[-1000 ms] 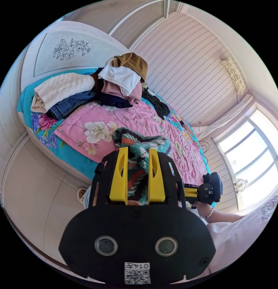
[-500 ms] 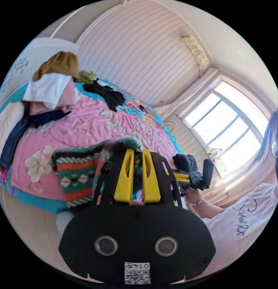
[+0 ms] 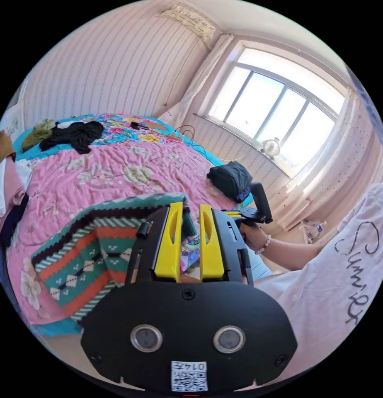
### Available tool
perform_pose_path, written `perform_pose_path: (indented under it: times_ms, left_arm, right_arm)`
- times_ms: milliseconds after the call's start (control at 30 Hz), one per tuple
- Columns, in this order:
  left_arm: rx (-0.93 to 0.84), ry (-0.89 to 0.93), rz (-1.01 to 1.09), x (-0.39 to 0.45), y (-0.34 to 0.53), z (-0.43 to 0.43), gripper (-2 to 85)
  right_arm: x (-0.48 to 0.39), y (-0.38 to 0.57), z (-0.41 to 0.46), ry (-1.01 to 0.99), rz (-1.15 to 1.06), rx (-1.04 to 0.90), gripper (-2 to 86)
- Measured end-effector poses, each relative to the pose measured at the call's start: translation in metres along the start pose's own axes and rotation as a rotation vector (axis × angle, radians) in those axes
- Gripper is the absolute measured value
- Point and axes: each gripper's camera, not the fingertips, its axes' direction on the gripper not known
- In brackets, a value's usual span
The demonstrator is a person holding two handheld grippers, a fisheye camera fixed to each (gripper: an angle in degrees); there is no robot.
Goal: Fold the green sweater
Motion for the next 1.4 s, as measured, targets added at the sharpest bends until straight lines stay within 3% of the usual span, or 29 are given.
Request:
perform_pose_path:
  times_ms: [167,300,433,533,667,800,1200,1400]
  left_arm:
    - [0.029,-0.272,-0.334,-0.077,0.062,-0.053,9.9]
    - [-0.082,-0.462,-0.575,-0.140,0.121,-0.065,12.0]
    - [-0.181,-0.411,-0.670,-0.173,0.140,-0.050,13.0]
    - [-0.242,-0.239,-0.715,-0.190,0.136,-0.031,11.1]
    - [-0.285,-0.230,-0.658,-0.188,0.120,-0.042,5.2]
    - [-0.092,-0.132,-0.474,-0.152,0.095,-0.099,4.7]
    - [0.362,-0.067,-0.106,-0.062,0.019,-0.232,4.3]
    - [0.286,-0.059,-0.061,-0.083,-0.053,-0.221,4.4]
  right_arm:
    - [0.008,0.000,0.014,-0.215,0.014,-0.088,22.7]
    - [0.007,0.000,0.032,-0.240,-0.029,-0.245,20.7]
    - [0.007,-0.003,0.033,-0.289,-0.054,-0.330,12.0]
    - [0.010,-0.009,0.020,-0.264,-0.064,-0.354,7.6]
    - [0.029,-0.017,-0.024,-0.268,-0.014,-0.265,6.0]
    - [0.048,-0.028,-0.109,-0.327,-0.026,0.033,5.1]
    - [0.027,-0.051,-0.282,-0.359,-0.245,0.373,3.9]
    - [0.029,-0.088,-0.328,-0.285,-0.221,0.396,4.8]
